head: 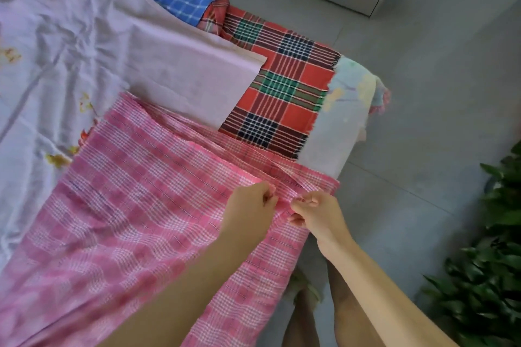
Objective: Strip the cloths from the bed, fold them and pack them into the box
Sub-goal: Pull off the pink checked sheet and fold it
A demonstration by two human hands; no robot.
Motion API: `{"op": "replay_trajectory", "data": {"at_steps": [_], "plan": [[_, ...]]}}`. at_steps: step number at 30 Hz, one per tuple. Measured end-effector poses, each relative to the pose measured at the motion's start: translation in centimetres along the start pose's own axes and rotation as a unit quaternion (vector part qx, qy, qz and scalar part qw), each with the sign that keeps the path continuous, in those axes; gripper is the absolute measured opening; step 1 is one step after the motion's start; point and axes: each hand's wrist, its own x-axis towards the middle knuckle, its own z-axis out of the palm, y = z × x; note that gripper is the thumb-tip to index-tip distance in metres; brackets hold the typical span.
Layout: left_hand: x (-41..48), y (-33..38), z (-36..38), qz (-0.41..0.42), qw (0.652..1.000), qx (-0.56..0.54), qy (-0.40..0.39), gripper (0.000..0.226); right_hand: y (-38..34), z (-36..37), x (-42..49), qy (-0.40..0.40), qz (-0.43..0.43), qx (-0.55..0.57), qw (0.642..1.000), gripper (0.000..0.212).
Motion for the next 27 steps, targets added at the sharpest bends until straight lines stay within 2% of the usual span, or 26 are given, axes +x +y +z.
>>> {"op": "replay_trajectory", "data": {"at_steps": [3, 6, 9, 12, 15, 17, 20, 22, 24, 25, 27], "plan": [[-0.1, -0.7, 1.9, -0.035, 0.999, 0.023, 0.015, 0.022, 1.3, 1.0, 0.3, 0.008, -0.014, -0.027, 1.000, 0.026], [0.2, -0.9, 3.2, -0.060, 0.998, -0.008, 0.027, 0.024, 2.6, 2.3, 1.2, 0.026, -0.054, -0.093, 0.994, 0.031], [0.3, -0.8, 3.9, -0.078, 0.996, -0.022, 0.031, 0.025, 3.2, 2.7, 1.6, 0.030, -0.095, -0.186, 0.977, 0.034], [0.4, -0.5, 4.2, -0.090, 0.995, -0.026, 0.040, 0.031, 3.0, 2.8, 0.7, 0.028, -0.149, -0.229, 0.962, 0.033], [0.5, -0.5, 4.1, -0.149, 0.981, -0.123, 0.033, 0.041, 3.3, 2.6, 0.1, 0.001, -0.208, -0.272, 0.940, 0.023], [0.7, -0.9, 4.1, -0.191, 0.964, -0.180, 0.032, 0.033, 3.7, 2.2, 0.2, -0.036, -0.222, -0.272, 0.936, 0.024], [1.0, -1.2, 4.6, -0.215, 0.964, -0.158, 0.010, 0.020, 5.0, 0.9, 0.8, -0.073, -0.199, -0.238, 0.948, 0.030], [1.0, -1.3, 5.0, -0.200, 0.972, -0.121, 0.000, 0.024, 6.2, -0.2, 1.5, -0.012, -0.170, -0.268, 0.948, 0.032], [1.1, -1.5, 5.4, -0.169, 0.983, -0.076, -0.004, 0.034, 7.5, -1.5, 2.5, 0.112, -0.178, -0.344, 0.915, 0.032], [1.1, -1.4, 5.4, -0.151, 0.987, -0.049, -0.004, 0.038, 7.9, -2.1, 3.1, 0.146, -0.177, -0.384, 0.895, 0.035], [1.2, -1.0, 5.1, -0.115, 0.993, -0.008, -0.007, 0.040, 8.8, -3.1, 4.6, 0.167, -0.162, -0.432, 0.872, 0.048]]}}
